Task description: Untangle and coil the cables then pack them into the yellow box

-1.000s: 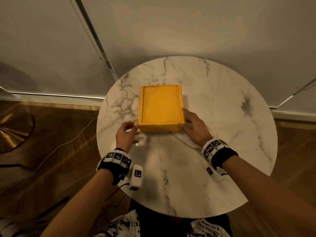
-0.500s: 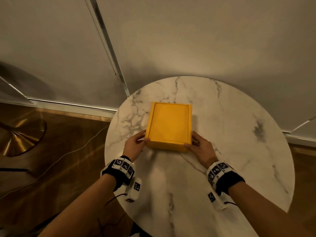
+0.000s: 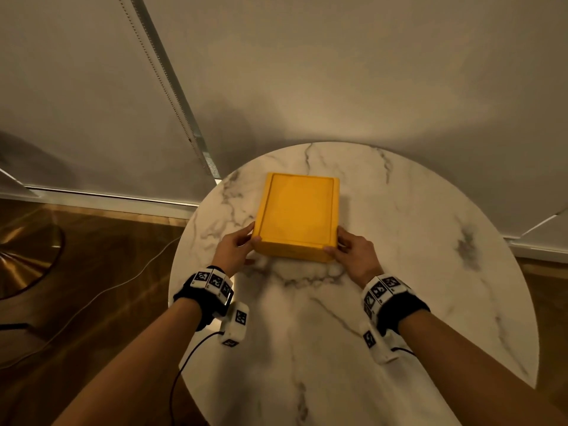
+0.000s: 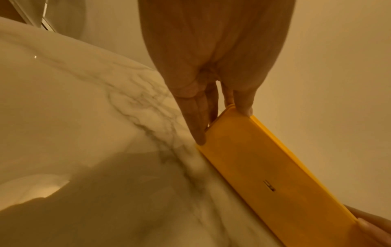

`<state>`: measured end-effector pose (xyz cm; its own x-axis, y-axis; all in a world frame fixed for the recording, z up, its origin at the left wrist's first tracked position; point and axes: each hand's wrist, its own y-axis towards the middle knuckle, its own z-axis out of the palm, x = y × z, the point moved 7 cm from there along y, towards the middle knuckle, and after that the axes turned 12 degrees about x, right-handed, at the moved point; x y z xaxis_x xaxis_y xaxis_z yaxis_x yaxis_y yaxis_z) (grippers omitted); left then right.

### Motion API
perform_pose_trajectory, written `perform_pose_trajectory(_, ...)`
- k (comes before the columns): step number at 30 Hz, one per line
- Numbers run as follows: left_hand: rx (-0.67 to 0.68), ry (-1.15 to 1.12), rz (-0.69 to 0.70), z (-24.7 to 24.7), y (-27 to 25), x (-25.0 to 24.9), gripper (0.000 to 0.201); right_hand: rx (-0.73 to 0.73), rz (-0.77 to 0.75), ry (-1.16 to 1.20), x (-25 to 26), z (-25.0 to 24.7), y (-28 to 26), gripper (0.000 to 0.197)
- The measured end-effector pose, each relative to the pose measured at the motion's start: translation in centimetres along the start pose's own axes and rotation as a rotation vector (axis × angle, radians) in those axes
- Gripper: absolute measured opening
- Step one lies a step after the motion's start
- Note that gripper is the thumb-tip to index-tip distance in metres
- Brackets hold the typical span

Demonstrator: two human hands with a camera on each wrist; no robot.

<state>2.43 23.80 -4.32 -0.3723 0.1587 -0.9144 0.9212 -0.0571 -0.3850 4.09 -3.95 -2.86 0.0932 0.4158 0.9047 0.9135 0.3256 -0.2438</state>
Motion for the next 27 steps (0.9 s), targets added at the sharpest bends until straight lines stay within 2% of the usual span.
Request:
perform_pose_trajectory(6,0.016,0.013,0.002,-0.1,-0.1,0.0,0.051,-0.024,0.004,-0.018,-0.1,-0.2,-0.4,0.06)
perform_pose_trajectory(12,0.025,0.023,0.002,-0.2,0.2,0.1,0.051,-0.06,0.063,-0.001,-0.9,-0.7,-1.0,0.043)
perform_pose_trajectory(20,0.041,0.038,-0.001,-0.1,0.5,0.1,0.054,-0.08,0.078,0.008,-1.7,-0.7,-0.7,0.047)
perform_pose_trajectory(27,0.005,0.066,-0.01,0.1,0.3,-0.4,0.056,-0.067,0.171,-0.061,-1.3,-0.6,-1.3,0.047)
